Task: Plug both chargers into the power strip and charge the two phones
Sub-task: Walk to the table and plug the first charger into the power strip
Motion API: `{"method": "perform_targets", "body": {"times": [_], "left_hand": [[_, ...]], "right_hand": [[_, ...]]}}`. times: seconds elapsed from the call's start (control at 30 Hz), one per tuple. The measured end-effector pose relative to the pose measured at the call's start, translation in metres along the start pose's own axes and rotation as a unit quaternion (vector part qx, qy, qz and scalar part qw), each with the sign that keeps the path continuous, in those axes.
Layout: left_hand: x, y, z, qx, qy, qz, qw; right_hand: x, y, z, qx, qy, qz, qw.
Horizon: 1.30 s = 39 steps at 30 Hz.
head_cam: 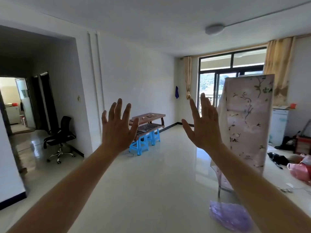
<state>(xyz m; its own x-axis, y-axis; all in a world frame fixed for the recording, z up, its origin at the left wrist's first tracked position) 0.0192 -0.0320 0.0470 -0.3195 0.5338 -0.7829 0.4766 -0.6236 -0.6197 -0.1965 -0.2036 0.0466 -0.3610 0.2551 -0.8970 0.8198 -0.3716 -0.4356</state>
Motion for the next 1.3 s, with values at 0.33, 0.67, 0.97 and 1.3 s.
{"method": "perform_targets", "body": {"times": [0.33,0.67,0.97,1.3], "left_hand": [[-0.051,0.173,-0.091,-0.055,-0.012,-0.031,0.998],[-0.195,0.355,-0.153,-0.016,-0.055,-0.075,0.996],[-0.314,0.550,-0.127,0.006,-0.023,-0.065,0.998],[-0.493,0.773,-0.161,-0.058,-0.019,-0.116,0.991]], "right_hand": [[-0.023,0.251,0.027,-0.013,0.000,-0.076,0.997],[-0.123,0.465,0.072,0.030,-0.008,-0.140,0.990],[-0.192,0.621,0.201,0.005,0.041,-0.092,0.995],[-0.333,0.880,0.340,-0.018,0.078,-0.141,0.987]]}}
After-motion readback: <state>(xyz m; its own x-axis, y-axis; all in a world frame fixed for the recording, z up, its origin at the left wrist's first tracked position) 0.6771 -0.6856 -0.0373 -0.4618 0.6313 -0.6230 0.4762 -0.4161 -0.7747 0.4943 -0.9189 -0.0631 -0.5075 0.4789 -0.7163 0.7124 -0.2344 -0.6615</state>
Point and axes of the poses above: each hand's wrist, its own x-axis away from the middle knuckle, its own y-axis out of the palm, z = x × y, the point moved 6 cm from there along -x, towards the middle knuckle, and after that the axes turned 12 degrees about -x, right-handed, at the moved point
